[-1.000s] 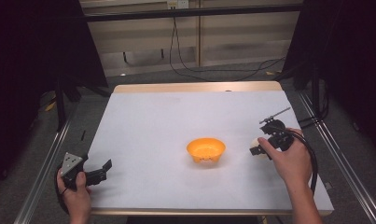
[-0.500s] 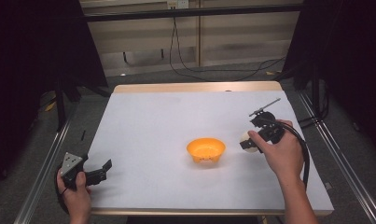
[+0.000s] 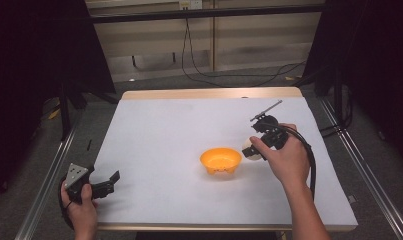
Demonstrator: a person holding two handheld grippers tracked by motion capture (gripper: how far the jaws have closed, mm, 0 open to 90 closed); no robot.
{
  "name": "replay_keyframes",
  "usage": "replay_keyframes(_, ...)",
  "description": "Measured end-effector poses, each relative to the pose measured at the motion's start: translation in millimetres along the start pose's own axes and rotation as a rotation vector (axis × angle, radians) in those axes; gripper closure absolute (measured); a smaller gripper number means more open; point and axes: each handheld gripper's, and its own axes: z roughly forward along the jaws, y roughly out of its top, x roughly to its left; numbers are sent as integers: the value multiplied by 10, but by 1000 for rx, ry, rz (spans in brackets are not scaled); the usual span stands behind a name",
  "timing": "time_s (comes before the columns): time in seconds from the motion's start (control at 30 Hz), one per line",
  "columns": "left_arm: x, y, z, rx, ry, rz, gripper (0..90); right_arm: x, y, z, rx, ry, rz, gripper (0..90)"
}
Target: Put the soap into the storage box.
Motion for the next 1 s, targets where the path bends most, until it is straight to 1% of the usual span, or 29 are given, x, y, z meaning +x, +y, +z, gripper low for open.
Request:
replay_keyframes(0.07,0,0,0,0,0,-1,4,17,17,9,0,1,-3,239)
replay_keyframes(0.1,0,0,0,0,-1,-1,4,54,54,26,7,4,-11,239)
replay_keyframes(0.13,0,0,0,0,0,-1,4,63,64,35,2,6,-17,239)
replay_keyframes(0.17,0,0,0,0,0,-1,4,63,64,35,2,6,-17,239)
replay_keyframes(0.27,4,1,-4,3,4,2,4,120,119,70,4,16,-25,239)
replay_keyframes(0.33,9,0,-3,0,-2,2,4,143,141,90,8,26,-31,239)
replay_keyframes(0.6,10,2,-3,2,3,3,4,250,224,175,18,40,-49,238)
replay_keyframes(0.77,10,2,-3,2,3,3,4,309,267,211,24,39,-59,239)
replay_keyframes(0.8,11,2,-4,2,2,2,4,337,290,233,25,48,-64,238)
replay_keyframes(1.0,14,1,-3,1,-3,0,4,409,331,300,36,51,-73,238)
